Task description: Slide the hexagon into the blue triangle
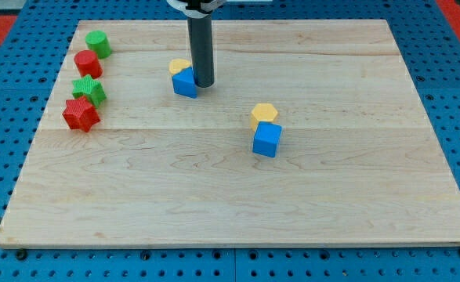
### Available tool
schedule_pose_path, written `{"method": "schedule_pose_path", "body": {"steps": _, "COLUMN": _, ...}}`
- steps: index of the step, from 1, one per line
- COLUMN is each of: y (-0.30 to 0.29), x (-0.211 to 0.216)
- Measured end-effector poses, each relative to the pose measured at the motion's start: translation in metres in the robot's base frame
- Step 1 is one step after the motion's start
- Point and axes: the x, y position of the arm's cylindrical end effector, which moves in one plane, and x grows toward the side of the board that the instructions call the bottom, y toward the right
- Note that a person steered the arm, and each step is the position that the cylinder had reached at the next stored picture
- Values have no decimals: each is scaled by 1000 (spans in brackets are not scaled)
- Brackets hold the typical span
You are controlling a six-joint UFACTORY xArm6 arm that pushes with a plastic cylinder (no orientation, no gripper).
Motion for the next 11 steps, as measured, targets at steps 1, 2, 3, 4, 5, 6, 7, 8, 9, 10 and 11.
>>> {"method": "schedule_pose_path", "body": {"steps": 1, "y": -14, "x": 0}}
{"method": "schedule_pose_path", "body": {"steps": 2, "y": -14, "x": 2}}
{"method": "schedule_pose_path", "body": {"steps": 3, "y": 41, "x": 30}}
{"method": "schedule_pose_path", "body": {"steps": 4, "y": 137, "x": 57}}
{"method": "schedule_pose_path", "body": {"steps": 5, "y": 178, "x": 88}}
{"method": "schedule_pose_path", "body": {"steps": 6, "y": 137, "x": 88}}
{"method": "schedule_pose_path", "body": {"steps": 7, "y": 94, "x": 89}}
{"method": "schedule_pose_path", "body": {"steps": 8, "y": 93, "x": 107}}
{"method": "schedule_pose_path", "body": {"steps": 9, "y": 51, "x": 94}}
{"method": "schedule_pose_path", "body": {"steps": 10, "y": 24, "x": 65}}
{"method": "schedule_pose_path", "body": {"steps": 11, "y": 13, "x": 55}}
